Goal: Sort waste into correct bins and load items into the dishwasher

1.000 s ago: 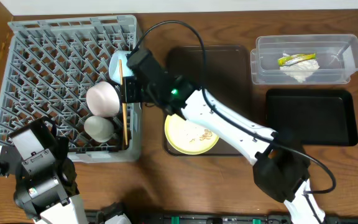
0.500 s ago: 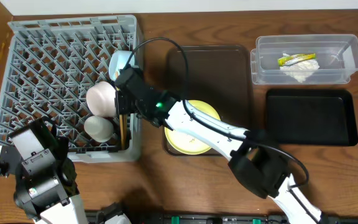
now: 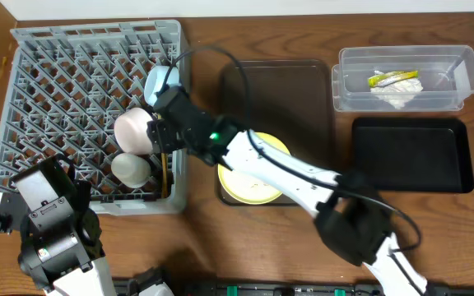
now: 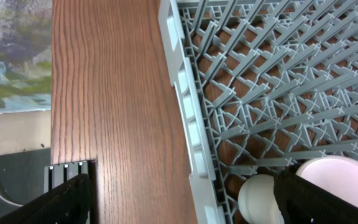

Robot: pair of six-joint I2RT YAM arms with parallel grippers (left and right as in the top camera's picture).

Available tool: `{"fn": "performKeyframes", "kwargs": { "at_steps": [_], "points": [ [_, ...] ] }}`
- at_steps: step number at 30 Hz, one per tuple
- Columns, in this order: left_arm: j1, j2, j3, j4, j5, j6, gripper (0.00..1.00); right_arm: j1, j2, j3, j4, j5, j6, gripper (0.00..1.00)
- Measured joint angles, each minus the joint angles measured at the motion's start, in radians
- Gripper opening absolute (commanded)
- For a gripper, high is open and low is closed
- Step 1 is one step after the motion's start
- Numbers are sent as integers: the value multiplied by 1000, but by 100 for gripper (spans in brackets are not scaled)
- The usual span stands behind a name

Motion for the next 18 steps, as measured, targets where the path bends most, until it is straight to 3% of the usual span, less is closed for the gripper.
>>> {"fn": "performKeyframes", "kwargs": {
  "at_steps": [2,4,5,13,18],
  "points": [
    [0,0,0,0,0,0,94,-23,-60,0,-60,37,-15,81],
    [0,0,0,0,0,0,94,-56,-124,0,-115,73,-41,96],
    [0,0,0,0,0,0,94,-77,-151,5,-154,89,-59,99],
    [0,0,0,0,0,0,94,-239,-216,13,-479,136,-100,99],
    [0,0,0,0,0,0,94,-277,-195,-23,-536,31,-156,95]
  ]
}}
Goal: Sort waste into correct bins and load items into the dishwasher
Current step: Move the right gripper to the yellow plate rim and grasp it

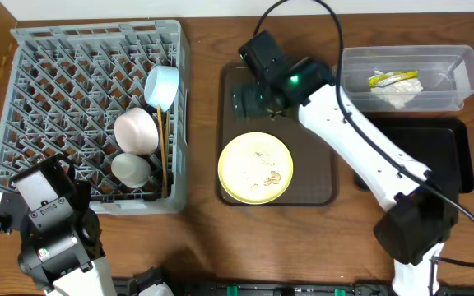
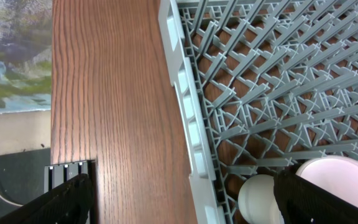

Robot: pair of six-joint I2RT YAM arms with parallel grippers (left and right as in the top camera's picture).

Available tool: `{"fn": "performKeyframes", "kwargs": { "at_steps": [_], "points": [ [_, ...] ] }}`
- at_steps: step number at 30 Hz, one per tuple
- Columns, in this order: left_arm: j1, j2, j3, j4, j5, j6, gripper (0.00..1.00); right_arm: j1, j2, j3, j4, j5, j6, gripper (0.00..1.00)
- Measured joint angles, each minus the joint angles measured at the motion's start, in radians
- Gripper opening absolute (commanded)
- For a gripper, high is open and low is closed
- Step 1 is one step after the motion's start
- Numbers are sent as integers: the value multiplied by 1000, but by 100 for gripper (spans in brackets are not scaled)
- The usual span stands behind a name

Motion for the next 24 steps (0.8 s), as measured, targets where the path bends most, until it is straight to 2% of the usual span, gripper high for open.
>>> {"fn": "performKeyframes", "kwargs": {
  "at_steps": [5,9,15,17,21,22,24],
  "points": [
    [0,0,0,0,0,0,94,40,29,-83,26,-71,-95,82],
    [0,0,0,0,0,0,94,101,75,-156,55,-95,-175,76],
    [0,0,0,0,0,0,94,198,141,-178,69,-112,-284,72],
    [0,0,0,0,0,0,94,229,142,-179,71,-111,-324,68],
    [0,0,0,0,0,0,94,284,143,-179,72,-42,-351,67],
    [0,0,0,0,0,0,94,299,143,-179,73,-15,-354,59],
    [0,0,0,0,0,0,94,325,143,-179,74,33,-357,50]
  ]
}}
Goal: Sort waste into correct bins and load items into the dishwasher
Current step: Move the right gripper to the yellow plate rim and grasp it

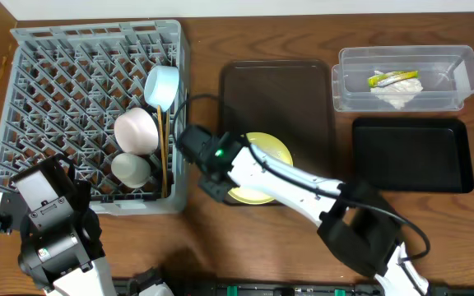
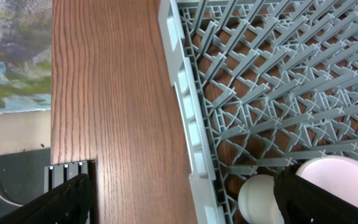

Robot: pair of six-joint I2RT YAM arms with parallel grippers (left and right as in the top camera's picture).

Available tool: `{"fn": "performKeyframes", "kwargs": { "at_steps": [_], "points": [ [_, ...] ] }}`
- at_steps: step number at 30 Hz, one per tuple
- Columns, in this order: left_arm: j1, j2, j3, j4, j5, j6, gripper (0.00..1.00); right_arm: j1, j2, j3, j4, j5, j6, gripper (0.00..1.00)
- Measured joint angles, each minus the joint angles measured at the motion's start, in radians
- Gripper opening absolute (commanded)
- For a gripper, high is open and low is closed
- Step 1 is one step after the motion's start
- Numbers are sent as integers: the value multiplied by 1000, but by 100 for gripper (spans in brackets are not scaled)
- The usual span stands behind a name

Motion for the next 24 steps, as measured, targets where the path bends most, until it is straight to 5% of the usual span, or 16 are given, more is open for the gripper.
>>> {"fn": "performKeyframes", "kwargs": {
  "at_steps": [24],
  "points": [
    [0,0,0,0,0,0,94,21,3,-141,90,54,5,31]
  ]
}}
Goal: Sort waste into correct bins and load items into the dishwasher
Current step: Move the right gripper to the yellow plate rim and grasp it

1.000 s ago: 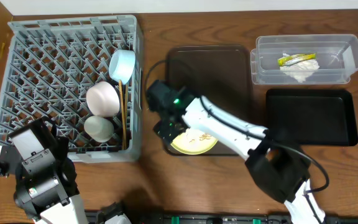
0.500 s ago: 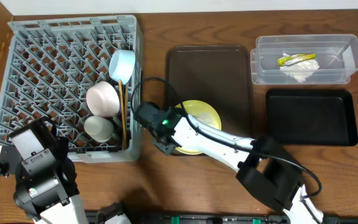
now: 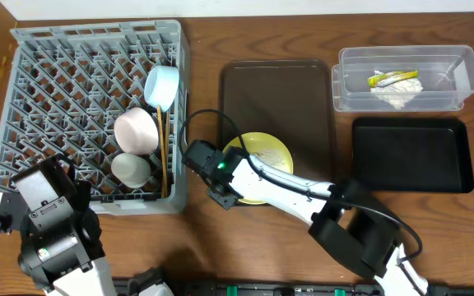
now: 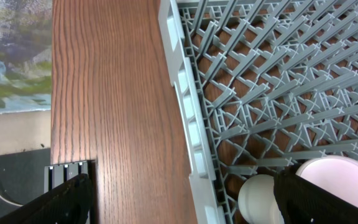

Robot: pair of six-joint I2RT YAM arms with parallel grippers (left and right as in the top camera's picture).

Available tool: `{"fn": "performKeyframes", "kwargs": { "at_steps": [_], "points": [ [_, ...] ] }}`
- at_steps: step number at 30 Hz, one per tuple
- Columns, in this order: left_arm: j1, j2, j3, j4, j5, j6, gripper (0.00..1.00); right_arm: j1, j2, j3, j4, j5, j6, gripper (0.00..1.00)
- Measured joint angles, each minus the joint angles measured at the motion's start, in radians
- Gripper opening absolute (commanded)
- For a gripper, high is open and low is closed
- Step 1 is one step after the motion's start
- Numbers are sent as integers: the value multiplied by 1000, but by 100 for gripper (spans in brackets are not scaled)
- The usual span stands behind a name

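A grey dish rack [image 3: 72, 74] stands at the left, holding a blue cup [image 3: 161, 85], a pink bowl [image 3: 136, 130], a white cup [image 3: 130, 169] and chopsticks [image 3: 164, 156]. A yellow plate [image 3: 271, 150] lies on the brown tray [image 3: 278, 90], partly under my right arm. My right gripper [image 3: 224, 197] is low at the plate's front-left edge; its jaws are hidden by the wrist. My left gripper [image 4: 182, 199] hangs open over the rack's rim [image 4: 185, 118], with nothing in it. The white cup [image 4: 257, 199] and the pink bowl [image 4: 340, 174] show beside its right finger.
A clear bin [image 3: 406, 78] with a yellow wrapper and white waste sits at the back right. A black bin [image 3: 412, 154] lies in front of it. The left arm's base [image 3: 52, 226] stands at the front left corner.
My right wrist has moved a little toward the front, and the gripper now sits at the plate's front-left edge. The left arm and the rack's contents are unchanged.
My right gripper was first over the rack next to the pink bowl and chopsticks. Then it stood over the far part of the brown tray, with the plate in full view. Then it was at the plate's left side, and now it is at the front-left edge.
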Motion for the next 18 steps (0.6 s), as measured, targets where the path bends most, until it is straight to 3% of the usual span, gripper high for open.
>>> {"fn": "performKeyframes", "kwargs": {
  "at_steps": [6,9,12,18],
  "points": [
    [0,0,0,0,0,0,94,0,18,0,2,1,0,31],
    [0,0,0,0,0,0,94,0,18,0,2,4,0,24],
    [0,0,0,0,0,0,94,0,18,0,12,19,6,24],
    [0,0,0,0,0,0,94,-26,20,0,26,61,6,6]
  ]
}}
